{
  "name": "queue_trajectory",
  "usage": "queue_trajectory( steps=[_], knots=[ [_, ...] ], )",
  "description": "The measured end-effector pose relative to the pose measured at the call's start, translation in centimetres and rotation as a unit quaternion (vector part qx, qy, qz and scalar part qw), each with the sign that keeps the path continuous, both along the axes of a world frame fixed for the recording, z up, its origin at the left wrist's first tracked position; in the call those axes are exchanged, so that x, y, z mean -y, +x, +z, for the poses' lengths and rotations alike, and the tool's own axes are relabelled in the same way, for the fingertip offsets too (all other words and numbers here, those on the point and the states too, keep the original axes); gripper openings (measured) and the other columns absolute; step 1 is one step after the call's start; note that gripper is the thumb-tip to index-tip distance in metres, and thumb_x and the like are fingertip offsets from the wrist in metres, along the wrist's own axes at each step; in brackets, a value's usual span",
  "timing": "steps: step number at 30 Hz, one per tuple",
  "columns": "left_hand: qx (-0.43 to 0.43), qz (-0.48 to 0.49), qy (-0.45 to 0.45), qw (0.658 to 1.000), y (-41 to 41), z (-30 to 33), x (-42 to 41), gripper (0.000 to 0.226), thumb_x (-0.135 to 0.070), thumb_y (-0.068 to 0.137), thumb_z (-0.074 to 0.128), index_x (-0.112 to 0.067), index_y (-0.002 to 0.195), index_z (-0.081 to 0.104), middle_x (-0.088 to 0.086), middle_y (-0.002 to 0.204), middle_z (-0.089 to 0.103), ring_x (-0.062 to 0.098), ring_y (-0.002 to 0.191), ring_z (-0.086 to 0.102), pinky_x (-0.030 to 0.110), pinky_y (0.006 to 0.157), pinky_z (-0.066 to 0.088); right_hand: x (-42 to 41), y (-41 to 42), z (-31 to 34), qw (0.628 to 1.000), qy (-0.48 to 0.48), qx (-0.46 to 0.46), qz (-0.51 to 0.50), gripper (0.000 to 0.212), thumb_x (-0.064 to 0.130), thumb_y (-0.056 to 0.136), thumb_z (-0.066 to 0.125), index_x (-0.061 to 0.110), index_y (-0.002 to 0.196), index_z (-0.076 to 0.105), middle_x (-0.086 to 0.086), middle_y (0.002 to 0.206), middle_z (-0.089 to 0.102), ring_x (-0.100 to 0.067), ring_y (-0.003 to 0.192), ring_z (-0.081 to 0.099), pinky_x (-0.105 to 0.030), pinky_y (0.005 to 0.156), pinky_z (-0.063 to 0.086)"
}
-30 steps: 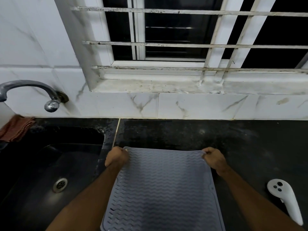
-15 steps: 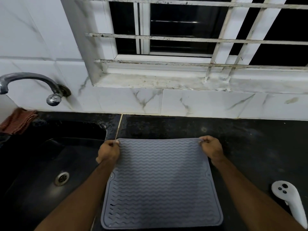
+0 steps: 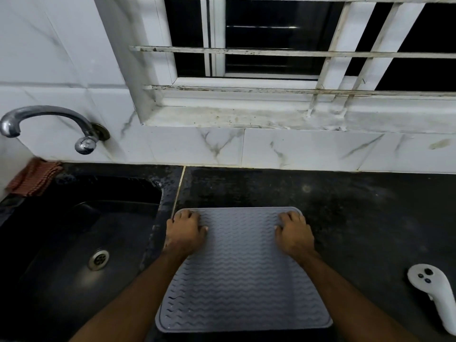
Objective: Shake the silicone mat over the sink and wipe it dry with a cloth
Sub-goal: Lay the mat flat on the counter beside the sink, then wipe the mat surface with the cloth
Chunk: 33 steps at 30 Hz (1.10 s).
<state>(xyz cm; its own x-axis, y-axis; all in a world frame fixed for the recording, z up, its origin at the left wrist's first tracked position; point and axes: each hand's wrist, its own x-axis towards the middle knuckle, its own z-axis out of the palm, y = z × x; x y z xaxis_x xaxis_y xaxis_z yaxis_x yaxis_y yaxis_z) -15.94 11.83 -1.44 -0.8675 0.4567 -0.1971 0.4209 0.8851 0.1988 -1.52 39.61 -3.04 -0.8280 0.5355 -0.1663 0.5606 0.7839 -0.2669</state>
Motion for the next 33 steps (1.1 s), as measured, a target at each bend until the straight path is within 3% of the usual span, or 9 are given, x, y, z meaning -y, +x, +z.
queue_trajectory(
  steps=[4, 9, 16, 20, 27, 33],
  knots=[
    [0.027, -0.004, 0.004, 1.0, 0.6, 0.5, 0.3, 0.061, -0.052, 0.096, 0.048, -0.023, 0.149, 0.038, 0.005, 0.153, 0.036, 0.028, 0.141, 0.031, 0.05, 0.112, 0.031, -0.1, -0.1, 1.2, 0.999, -0.017, 0.027, 0.009, 0.055, 0.04, 0.1, 0.047, 0.019, 0.151, 0.04, -0.006, 0.155, 0.036, -0.028, 0.145, 0.029, -0.044, 0.113, 0.035],
    [-0.033, -0.018, 0.007, 0.999, 3.4, 0.3, 1.1, 0.057, -0.053, 0.094, 0.046, -0.028, 0.145, 0.044, 0.0, 0.15, 0.039, 0.023, 0.136, 0.037, 0.044, 0.109, 0.034, 2.2, 2.4, 1.3, 1.0, 0.009, 0.014, 0.02, 0.061, 0.045, 0.096, 0.05, 0.023, 0.152, 0.038, -0.005, 0.156, 0.036, -0.026, 0.144, 0.032, -0.041, 0.116, 0.034],
    [0.002, -0.046, -0.014, 0.999, 5.5, -0.1, 2.0, 0.063, -0.053, 0.097, 0.042, -0.025, 0.153, 0.032, 0.001, 0.156, 0.03, 0.025, 0.141, 0.03, 0.044, 0.113, 0.031, 3.3, 4.4, 1.7, 0.997, 0.018, 0.064, 0.047, 0.062, 0.051, 0.095, 0.046, 0.024, 0.151, 0.038, -0.006, 0.154, 0.037, -0.027, 0.142, 0.033, -0.04, 0.117, 0.03],
    [0.021, -0.032, 0.003, 0.999, 6.2, 1.0, 2.6, 0.063, -0.054, 0.096, 0.045, -0.024, 0.151, 0.036, 0.002, 0.156, 0.032, 0.025, 0.141, 0.031, 0.044, 0.115, 0.028, 3.8, 3.4, 3.7, 0.997, -0.024, 0.063, 0.036, 0.064, 0.05, 0.096, 0.05, 0.023, 0.153, 0.036, -0.007, 0.158, 0.033, -0.028, 0.144, 0.033, -0.043, 0.118, 0.031],
    [-0.027, 0.07, 0.059, 0.995, 5.1, 4.2, 10.4, 0.046, -0.057, 0.089, 0.049, -0.034, 0.128, 0.057, -0.004, 0.13, 0.054, 0.023, 0.122, 0.049, 0.04, 0.098, 0.042, 13.1, -0.5, 7.5, 0.984, -0.082, -0.013, 0.159, 0.052, 0.046, 0.096, 0.055, 0.028, 0.145, 0.045, 0.003, 0.146, 0.043, -0.021, 0.126, 0.052, -0.036, 0.103, 0.047],
    [-0.055, 0.164, 0.097, 0.98, 0.8, 6.5, 20.4, 0.043, -0.057, 0.088, 0.054, -0.034, 0.124, 0.061, -0.007, 0.127, 0.059, 0.018, 0.121, 0.053, 0.038, 0.098, 0.046, 25.3, -6.9, 9.6, 0.955, -0.126, -0.026, 0.268, 0.043, 0.046, 0.093, 0.059, 0.033, 0.134, 0.054, 0.007, 0.13, 0.058, -0.016, 0.108, 0.063, -0.03, 0.092, 0.05]
  ],
)
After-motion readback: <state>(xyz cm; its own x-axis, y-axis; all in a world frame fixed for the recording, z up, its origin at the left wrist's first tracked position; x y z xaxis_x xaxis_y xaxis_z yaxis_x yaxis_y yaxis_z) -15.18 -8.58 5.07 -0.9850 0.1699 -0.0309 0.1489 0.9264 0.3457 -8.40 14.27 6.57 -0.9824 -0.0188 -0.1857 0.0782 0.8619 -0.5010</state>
